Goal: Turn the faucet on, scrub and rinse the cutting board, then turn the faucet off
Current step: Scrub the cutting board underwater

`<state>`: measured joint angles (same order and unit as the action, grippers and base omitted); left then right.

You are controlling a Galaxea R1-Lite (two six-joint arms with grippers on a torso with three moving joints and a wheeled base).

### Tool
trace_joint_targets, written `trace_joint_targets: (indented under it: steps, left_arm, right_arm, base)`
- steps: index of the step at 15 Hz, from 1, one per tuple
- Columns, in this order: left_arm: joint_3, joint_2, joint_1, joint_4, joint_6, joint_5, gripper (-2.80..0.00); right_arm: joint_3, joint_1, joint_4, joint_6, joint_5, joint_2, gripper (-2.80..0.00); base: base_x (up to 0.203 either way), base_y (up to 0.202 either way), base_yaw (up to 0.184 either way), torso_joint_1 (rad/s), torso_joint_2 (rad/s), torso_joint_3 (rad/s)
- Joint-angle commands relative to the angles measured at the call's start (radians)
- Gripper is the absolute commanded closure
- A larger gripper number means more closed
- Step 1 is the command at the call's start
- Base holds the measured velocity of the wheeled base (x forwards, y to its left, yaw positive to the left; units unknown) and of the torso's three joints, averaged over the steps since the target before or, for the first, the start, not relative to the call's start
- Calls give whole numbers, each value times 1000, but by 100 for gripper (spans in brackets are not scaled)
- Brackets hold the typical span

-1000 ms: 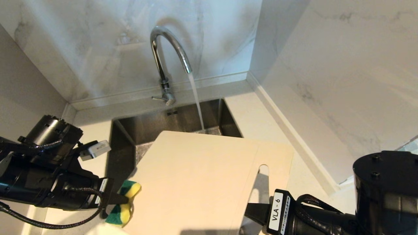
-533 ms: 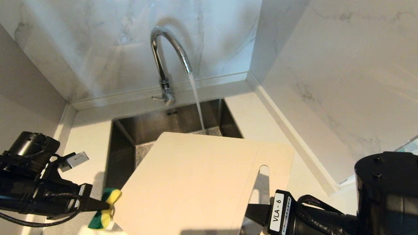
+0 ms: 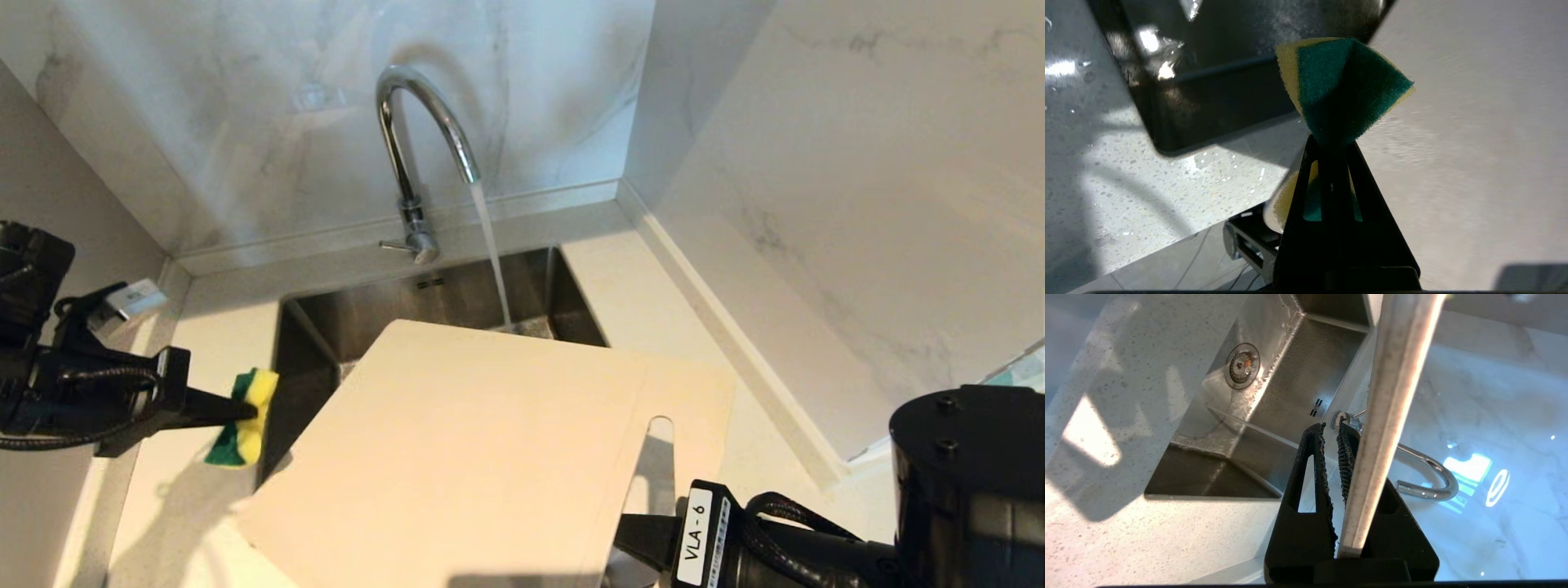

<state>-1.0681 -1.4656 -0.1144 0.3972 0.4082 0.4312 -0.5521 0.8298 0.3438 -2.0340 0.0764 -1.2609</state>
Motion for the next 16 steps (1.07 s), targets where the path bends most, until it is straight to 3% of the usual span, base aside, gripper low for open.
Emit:
trace_joint_targets:
  steps: [1, 5, 9, 12, 16]
  left_arm:
    - [-103, 9, -94, 53, 41, 3, 0]
    - [-187, -85, -343, 66, 96, -55, 0]
    - [-285, -272, -507, 65, 129, -150, 0]
    - [-337, -331, -556, 68, 125, -209, 0]
    - [-272, -342, -467, 67, 106, -208, 0]
  right_arm:
    - [0, 0, 1, -12, 0, -2, 0]
    - [-1, 1, 2, -13, 0, 11, 0]
    - [12, 2, 1, -14, 2, 31, 0]
    - [28, 0, 1, -12, 0, 50, 0]
    - [34, 0, 1, -11, 0, 52, 0]
  base:
    - [0, 0, 0, 0, 0, 0]
    - [0, 0, 0, 0, 0, 0]
    - [0, 0, 0, 0, 0, 0]
    - [0, 0, 0, 0, 0, 0]
    - [0, 0, 0, 0, 0, 0]
